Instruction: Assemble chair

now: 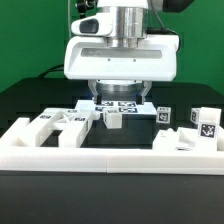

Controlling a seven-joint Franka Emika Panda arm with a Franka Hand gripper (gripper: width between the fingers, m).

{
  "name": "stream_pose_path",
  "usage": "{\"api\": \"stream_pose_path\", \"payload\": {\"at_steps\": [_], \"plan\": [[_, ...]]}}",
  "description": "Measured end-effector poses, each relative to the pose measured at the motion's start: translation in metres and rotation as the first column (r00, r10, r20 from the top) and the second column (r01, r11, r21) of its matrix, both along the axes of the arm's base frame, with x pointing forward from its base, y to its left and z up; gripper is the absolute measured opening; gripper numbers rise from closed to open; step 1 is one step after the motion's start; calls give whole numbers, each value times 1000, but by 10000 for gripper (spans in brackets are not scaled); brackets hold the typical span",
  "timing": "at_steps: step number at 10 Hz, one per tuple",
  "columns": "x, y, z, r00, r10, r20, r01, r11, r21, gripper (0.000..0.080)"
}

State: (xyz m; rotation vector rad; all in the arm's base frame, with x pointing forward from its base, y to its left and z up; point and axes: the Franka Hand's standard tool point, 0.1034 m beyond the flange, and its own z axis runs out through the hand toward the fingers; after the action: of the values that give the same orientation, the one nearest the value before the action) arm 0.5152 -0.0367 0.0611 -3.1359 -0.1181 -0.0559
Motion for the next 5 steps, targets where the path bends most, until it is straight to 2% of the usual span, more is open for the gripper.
{"api": "stream_pose_path", "payload": {"at_steps": [1, 2, 5], "plan": [[-12, -3, -7, 1000, -20, -20, 20, 1000, 13, 648], [-19, 5, -12, 1000, -16, -26, 16, 1000, 15, 648], [-21, 9, -13, 999, -14, -50, 15, 1000, 24, 648]]}}
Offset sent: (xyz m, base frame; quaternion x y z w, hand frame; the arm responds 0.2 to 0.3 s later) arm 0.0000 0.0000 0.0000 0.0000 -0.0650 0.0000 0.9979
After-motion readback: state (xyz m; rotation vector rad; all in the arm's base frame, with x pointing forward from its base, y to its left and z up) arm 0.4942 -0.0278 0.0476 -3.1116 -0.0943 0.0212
